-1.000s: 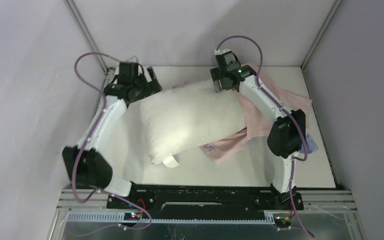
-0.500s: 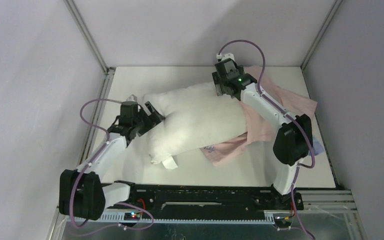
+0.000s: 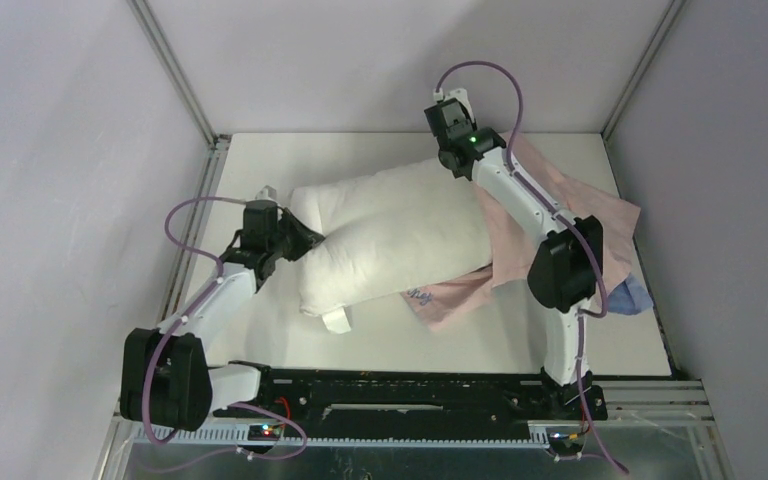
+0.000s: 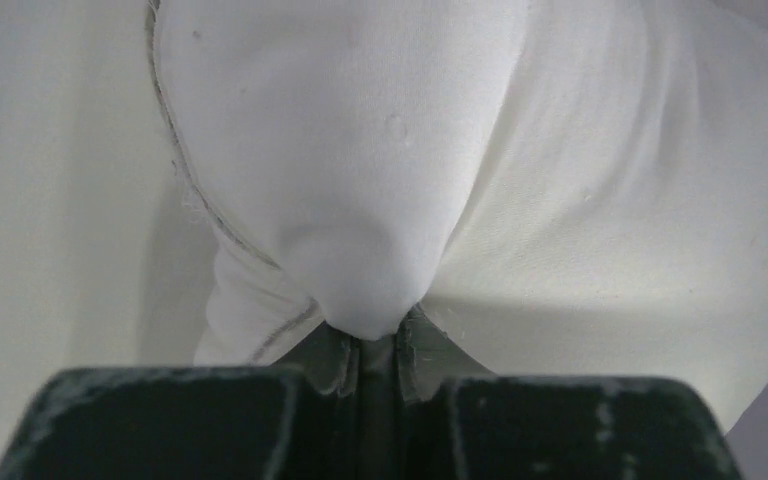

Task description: Put the pillow into the pillowcase

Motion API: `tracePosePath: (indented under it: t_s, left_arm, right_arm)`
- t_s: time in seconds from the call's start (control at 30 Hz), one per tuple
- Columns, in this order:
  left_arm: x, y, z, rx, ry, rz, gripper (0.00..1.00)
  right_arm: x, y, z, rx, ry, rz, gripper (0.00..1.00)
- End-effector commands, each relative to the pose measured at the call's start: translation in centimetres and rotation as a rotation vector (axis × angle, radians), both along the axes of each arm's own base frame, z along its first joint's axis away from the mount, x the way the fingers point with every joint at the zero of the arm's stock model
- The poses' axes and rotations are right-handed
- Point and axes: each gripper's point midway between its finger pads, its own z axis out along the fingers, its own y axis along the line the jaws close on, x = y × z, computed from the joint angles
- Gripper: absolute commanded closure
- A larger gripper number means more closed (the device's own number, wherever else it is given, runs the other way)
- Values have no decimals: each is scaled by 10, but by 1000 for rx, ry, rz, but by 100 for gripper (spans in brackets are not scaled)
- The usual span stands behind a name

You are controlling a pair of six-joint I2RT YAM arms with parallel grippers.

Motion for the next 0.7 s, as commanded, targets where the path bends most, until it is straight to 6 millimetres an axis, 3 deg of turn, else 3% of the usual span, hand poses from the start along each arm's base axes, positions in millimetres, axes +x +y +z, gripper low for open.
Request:
tracePosePath:
  t_s: [0.0, 0.1, 0.17, 0.23, 0.3, 0.4, 0.5, 0.57, 0.67]
  left_arm:
    - [-20, 6, -26, 58, 89, -18, 98]
    - [-14, -10, -5, 32, 34, -56, 100]
    - [-6, -39, 34, 5, -60, -107, 100]
    - [-7, -67, 70, 9, -119, -155, 100]
    - [-4, -77, 92, -22, -153, -141, 100]
    - [-6, -63, 96, -5, -151, -65, 100]
    - [-10, -38, 81, 29, -128, 31, 100]
    - [-15, -25, 68, 9, -111, 83, 100]
    - [-23, -9, 52, -10, -99, 142, 100]
  right_arm:
    - [4, 1, 24, -14, -20, -22, 100]
    - [-25, 74, 52, 103, -16, 138, 100]
    - [-57, 133, 65, 177, -10, 267, 100]
    - [-91, 182, 64, 223, 5, 363, 100]
    - [-117, 212, 53, 246, 32, 420, 100]
    - [-131, 218, 32, 251, 69, 428, 100]
    - [-129, 196, 19, 241, 96, 395, 100]
    - [-128, 182, 24, 247, 74, 395, 84]
    - [-132, 155, 48, 244, 12, 385, 46]
